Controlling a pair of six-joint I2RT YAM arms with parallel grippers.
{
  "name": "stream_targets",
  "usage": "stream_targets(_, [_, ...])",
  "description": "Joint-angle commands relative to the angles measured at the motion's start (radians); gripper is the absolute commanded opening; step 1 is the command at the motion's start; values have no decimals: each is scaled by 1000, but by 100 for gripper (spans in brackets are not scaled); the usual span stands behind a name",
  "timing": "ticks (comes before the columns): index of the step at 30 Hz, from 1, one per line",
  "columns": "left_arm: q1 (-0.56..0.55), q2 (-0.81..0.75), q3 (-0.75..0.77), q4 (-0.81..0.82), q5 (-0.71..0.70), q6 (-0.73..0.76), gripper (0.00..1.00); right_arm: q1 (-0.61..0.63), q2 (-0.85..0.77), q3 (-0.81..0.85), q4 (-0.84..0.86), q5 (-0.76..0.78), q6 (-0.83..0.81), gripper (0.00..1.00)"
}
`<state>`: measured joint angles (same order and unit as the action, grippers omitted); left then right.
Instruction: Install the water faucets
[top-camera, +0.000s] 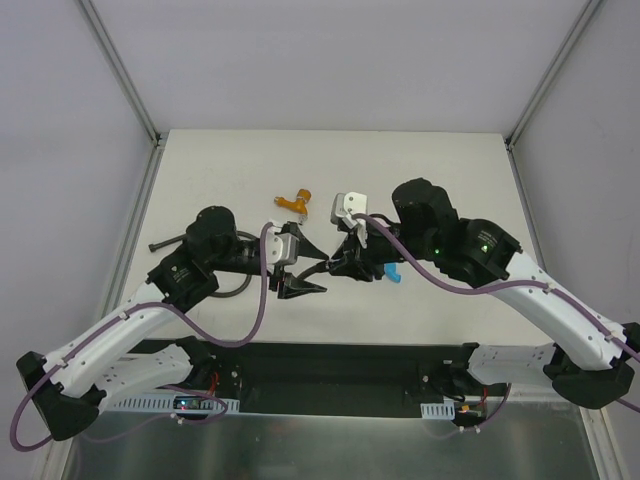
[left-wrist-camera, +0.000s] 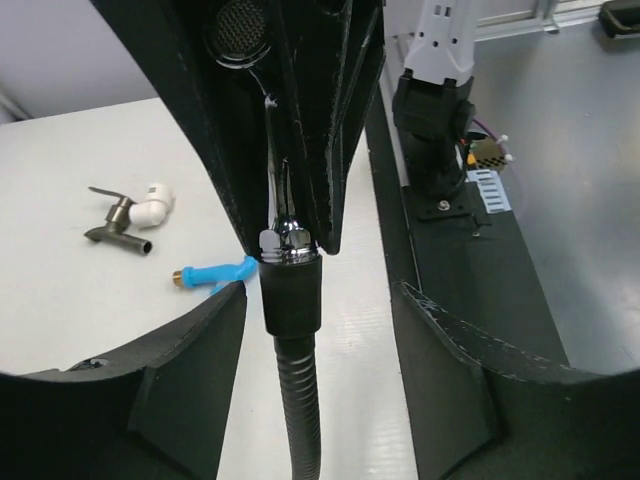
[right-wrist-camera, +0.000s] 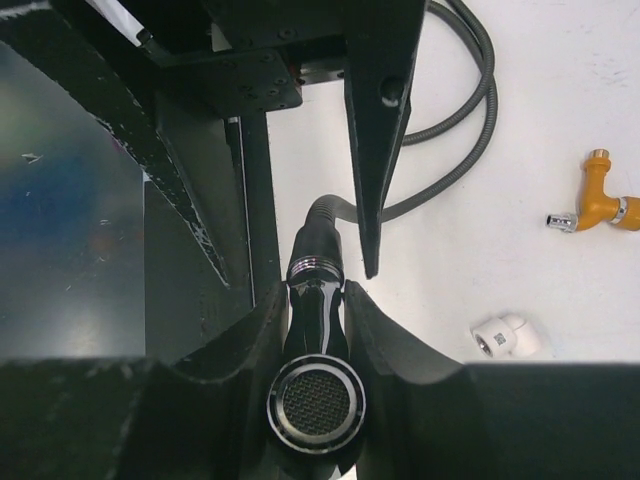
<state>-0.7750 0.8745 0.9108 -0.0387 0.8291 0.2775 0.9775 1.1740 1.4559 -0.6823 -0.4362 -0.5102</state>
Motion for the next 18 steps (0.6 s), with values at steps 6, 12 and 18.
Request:
stream_targets(6, [6, 27, 49, 16, 123, -55, 43, 1, 13, 24, 32, -70, -44, 2])
stream_targets(12, [6, 34, 56, 17, 122, -69, 36, 3, 23, 26, 20, -79, -57, 2])
stream_targets(18, [6, 47, 57, 17, 102, -77, 10, 4, 27, 24, 17, -88, -70, 2])
